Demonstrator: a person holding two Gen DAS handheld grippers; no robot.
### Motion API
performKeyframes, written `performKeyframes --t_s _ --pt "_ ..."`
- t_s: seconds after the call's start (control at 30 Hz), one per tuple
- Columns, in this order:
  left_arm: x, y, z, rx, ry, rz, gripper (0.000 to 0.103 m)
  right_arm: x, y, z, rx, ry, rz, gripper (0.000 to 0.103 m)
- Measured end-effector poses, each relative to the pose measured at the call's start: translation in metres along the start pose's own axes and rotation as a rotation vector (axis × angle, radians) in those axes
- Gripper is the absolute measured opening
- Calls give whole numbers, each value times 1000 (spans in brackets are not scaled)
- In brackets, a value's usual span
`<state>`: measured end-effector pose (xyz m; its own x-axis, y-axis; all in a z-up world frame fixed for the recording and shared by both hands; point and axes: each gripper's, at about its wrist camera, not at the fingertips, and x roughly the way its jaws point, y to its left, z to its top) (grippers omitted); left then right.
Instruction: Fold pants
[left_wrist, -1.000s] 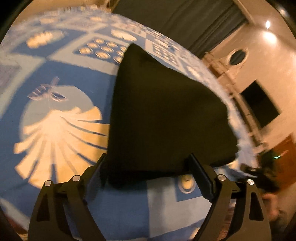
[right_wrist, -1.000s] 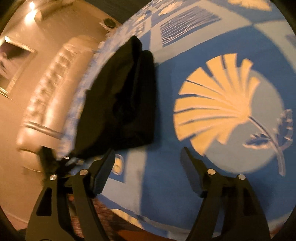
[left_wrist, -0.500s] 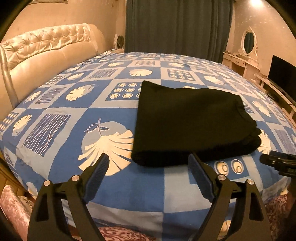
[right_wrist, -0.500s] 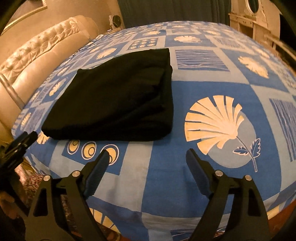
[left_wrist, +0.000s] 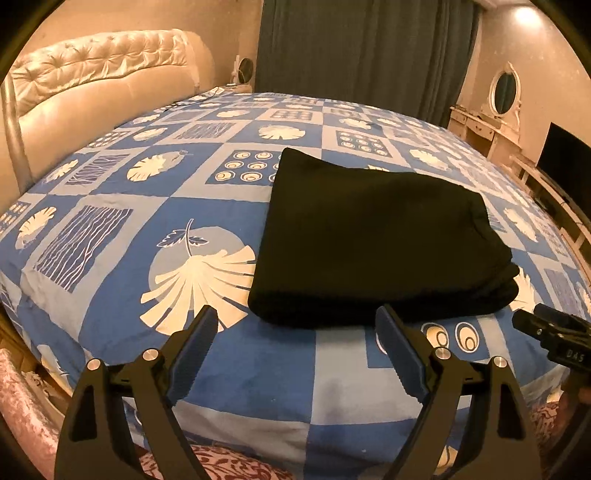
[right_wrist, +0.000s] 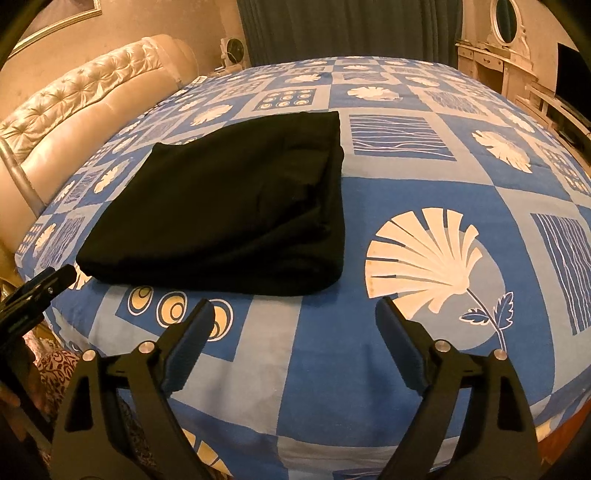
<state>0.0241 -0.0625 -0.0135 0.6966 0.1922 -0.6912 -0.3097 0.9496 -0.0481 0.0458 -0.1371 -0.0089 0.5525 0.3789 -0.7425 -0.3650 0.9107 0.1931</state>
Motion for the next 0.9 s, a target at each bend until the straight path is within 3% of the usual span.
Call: performKeyframes --t_s 0.9 --pt "0 -5 2 5 -15 -11 86 3 11 -6 -16 3 22 89"
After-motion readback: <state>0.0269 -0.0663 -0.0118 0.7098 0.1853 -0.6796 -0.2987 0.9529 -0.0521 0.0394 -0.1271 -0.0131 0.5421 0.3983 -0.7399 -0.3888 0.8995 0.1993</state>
